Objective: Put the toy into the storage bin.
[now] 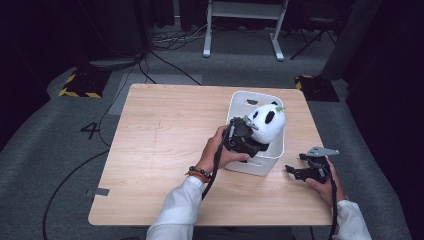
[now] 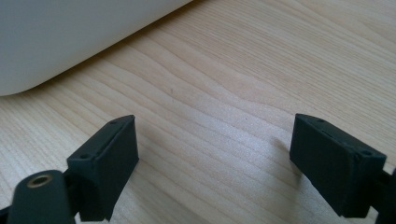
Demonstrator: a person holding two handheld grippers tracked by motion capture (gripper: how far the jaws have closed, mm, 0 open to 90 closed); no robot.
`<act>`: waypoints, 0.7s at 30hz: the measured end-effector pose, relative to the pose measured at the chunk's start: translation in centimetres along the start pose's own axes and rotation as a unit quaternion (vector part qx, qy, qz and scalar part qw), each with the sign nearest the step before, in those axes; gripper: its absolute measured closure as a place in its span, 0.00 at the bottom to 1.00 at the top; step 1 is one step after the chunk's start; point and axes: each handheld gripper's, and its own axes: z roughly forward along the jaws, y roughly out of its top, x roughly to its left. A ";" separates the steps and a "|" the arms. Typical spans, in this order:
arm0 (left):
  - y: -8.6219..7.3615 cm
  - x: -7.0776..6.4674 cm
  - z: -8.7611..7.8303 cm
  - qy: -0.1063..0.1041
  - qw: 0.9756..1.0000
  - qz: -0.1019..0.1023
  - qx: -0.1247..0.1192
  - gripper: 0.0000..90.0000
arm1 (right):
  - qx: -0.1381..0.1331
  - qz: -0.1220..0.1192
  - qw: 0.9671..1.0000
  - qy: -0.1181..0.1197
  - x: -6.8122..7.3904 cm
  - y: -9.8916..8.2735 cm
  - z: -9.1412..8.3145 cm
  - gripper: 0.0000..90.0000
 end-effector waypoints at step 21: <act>0.2 -0.6 -0.6 0.012 1.000 0.024 0.000 0.34 | 0.000 0.000 1.000 0.000 0.0 0.0 0.0 0.17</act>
